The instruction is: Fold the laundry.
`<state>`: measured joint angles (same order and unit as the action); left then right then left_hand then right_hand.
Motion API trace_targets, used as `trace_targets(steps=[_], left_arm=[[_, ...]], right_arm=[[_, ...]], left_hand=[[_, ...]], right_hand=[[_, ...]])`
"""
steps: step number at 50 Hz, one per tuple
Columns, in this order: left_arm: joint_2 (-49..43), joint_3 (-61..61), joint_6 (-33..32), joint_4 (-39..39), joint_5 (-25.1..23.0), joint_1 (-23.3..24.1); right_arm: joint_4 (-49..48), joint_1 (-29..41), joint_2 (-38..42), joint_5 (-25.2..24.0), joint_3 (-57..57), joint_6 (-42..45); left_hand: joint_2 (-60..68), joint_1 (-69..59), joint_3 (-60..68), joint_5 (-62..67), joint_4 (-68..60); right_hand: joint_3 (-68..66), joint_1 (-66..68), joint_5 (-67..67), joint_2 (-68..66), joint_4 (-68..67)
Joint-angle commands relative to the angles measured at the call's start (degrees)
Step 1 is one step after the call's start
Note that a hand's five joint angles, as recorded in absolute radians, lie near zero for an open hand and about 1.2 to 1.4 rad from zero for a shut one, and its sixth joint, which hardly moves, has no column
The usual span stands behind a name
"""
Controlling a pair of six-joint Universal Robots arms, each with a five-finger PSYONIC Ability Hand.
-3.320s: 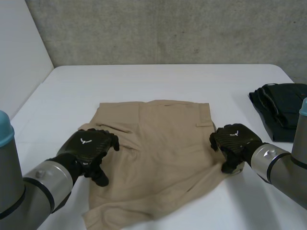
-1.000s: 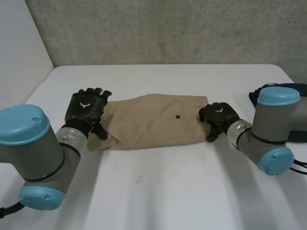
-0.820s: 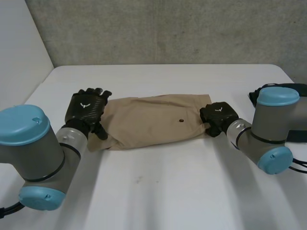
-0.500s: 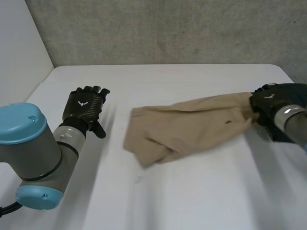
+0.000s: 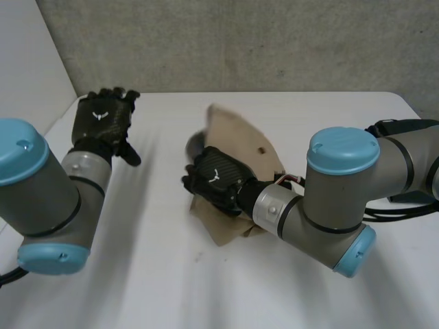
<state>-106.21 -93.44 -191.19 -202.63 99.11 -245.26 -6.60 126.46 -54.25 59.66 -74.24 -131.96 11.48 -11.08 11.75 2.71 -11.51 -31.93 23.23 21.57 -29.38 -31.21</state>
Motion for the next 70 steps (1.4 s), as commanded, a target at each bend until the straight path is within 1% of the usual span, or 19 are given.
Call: trace_targets(steps=[1, 3, 6, 7, 9, 13, 16, 24, 29, 39, 47, 50, 54, 58, 61, 65, 67, 69, 70], left_arm=[[-2.9, 6.8, 0.5, 1.0, 0.0, 0.9], [-5.3, 9.9, 0.5, 2.5, -0.6, 2.1], [-7.8, 13.6, 0.7, 4.9, -2.4, 4.3], [-9.7, 16.2, 1.2, 6.8, -4.3, 5.8], [-12.8, 19.5, 2.7, 9.4, -6.9, 7.7], [-17.7, 24.1, 5.9, 13.1, -9.4, 10.1], [-21.5, 26.7, 6.5, 15.6, -9.3, 11.5], [-27.3, 27.5, 6.4, 22.1, -7.7, 11.6], [-28.7, 27.1, 6.4, 23.1, -7.5, 11.1], [-29.0, 27.8, 5.3, 23.2, -7.4, 10.1], [-28.6, 27.1, 3.5, 23.1, -7.4, 10.1], [-26.1, 25.5, 3.4, 22.5, -7.8, 10.0], [-19.4, 23.1, 3.5, 20.4, -8.3, 9.4], [-13.1, 20.8, 3.6, 17.1, -9.5, 8.5], [-8.1, 18.9, 3.8, 16.7, -13.4, 8.1], [-3.8, 17.0, 4.1, 16.8, -21.0, 8.0], [-2.0, 15.6, 4.2, 17.0, -25.1, 8.2], [-1.1, 14.8, 4.5, 17.3, -26.7, 8.4], [0.0, 14.3, 5.0, 17.4, -27.5, 8.4]], right_arm=[[0.9, -5.9, -4.5, 2.9, 1.2, -23.2], [1.5, -9.9, -7.3, 4.9, 2.6, -33.4], [2.5, -12.4, -8.4, 7.0, 3.8, -41.1], [4.0, -13.2, -7.8, 8.5, 4.5, -43.0], [8.1, -14.0, -5.5, 9.6, 6.4, -42.1], [14.8, -14.6, 0.4, 10.6, 12.3, -37.5], [18.0, -14.7, 5.2, 10.0, 16.6, -36.0], [21.9, -14.4, 14.0, 10.5, 24.1, -35.3], [24.1, -14.4, 16.9, 10.7, 25.9, -33.0], [24.9, -14.5, 17.3, 12.2, 26.5, -28.4], [25.1, -14.3, 15.5, 12.4, 25.6, -28.6], [24.2, -14.6, 12.4, 12.9, 23.3, -29.7], [18.7, -15.3, 6.0, 14.8, 17.5, -32.8], [11.2, -17.5, -0.7, 18.7, 10.2, -36.1], [9.6, -18.3, -5.7, 20.8, 5.3, -37.5], [9.4, -18.4, -8.8, 19.6, -1.1, -36.8], [9.2, -18.4, -10.0, 16.6, -5.1, -35.1], [9.3, -18.4, -11.0, 14.4, -7.7, -32.8], [9.3, -18.1, -12.1, 11.8, -10.3, -29.9]], left_hand=[[-1.1, 0.7, -1.4, -2.3, 1.1], [-0.9, 0.5, -1.2, -2.2, 1.0], [-0.8, 0.4, -1.0, -2.0, 0.8], [-0.3, -0.1, -0.5, -1.5, 0.3], [-0.1, -0.3, -0.4, -1.3, 0.1], [1.1, -1.5, 0.8, -0.1, -1.1], [1.8, -2.2, 1.5, 0.5, -1.7], [3.6, -4.0, 3.3, 2.4, -3.6], [3.3, -3.7, 3.0, 2.1, -3.2], [2.9, -3.3, 2.7, 1.7, -2.9], [1.6, -2.0, 1.3, 0.4, -1.6], [-0.4, 0.0, -0.7, -1.6, 0.5], [-1.5, 1.1, -1.7, -2.7, 1.5], [-1.5, 1.1, -1.7, -2.7, 1.5], [-1.5, 1.1, -1.7, -2.7, 1.5], [-1.5, 1.1, -1.7, -2.7, 1.5], [-1.5, 1.1, -1.7, -2.7, 1.5], [-1.5, 1.1, -1.7, -2.7, 1.5], [-1.5, 1.1, -1.7, -2.7, 1.5]], right_hand=[[21.9, -13.2, -21.6, 19.4, 21.2], [21.9, -13.2, -21.6, 19.4, 21.2], [21.9, -13.2, -21.6, 19.4, 21.2], [21.9, -13.2, -21.6, 19.4, 21.2], [21.9, -13.2, -21.6, 19.4, 21.2], [21.9, -13.2, -21.6, 19.4, 21.2], [21.9, -13.2, -21.6, 19.4, 21.2], [21.9, -13.2, -21.6, 19.4, 21.2], [21.9, -13.2, -21.6, 19.4, 21.2], [21.9, -13.2, -21.6, 19.4, 21.2], [21.9, -13.2, -21.6, 19.4, 21.2], [21.9, -13.2, -21.6, 19.4, 21.2], [21.9, -13.2, -21.6, 19.4, 21.2], [21.9, -13.2, -21.6, 19.4, 21.2], [21.9, -13.2, -21.6, 19.4, 21.2], [21.9, -13.2, -21.6, 19.4, 21.2], [21.9, -13.2, -21.6, 19.4, 21.2], [21.9, -13.2, -21.6, 19.4, 21.2], [21.9, -13.2, -21.6, 19.4, 21.2]])
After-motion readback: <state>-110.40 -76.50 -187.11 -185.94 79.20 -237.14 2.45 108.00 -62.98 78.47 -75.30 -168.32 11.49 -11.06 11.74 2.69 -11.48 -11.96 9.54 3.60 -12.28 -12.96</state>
